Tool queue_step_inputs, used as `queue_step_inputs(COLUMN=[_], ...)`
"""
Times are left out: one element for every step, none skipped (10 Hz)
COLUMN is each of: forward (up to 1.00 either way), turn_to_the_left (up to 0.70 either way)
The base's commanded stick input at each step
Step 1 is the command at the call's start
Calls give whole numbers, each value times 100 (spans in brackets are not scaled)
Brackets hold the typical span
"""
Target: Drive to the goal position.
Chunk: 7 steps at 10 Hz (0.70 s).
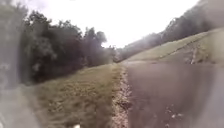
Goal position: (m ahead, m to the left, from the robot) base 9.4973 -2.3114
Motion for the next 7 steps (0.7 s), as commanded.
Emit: queue_step_inputs(forward=[-69,-61,-58,0,0,0,0], turn_to_the_left=[0,0,0,0,0,0,0])
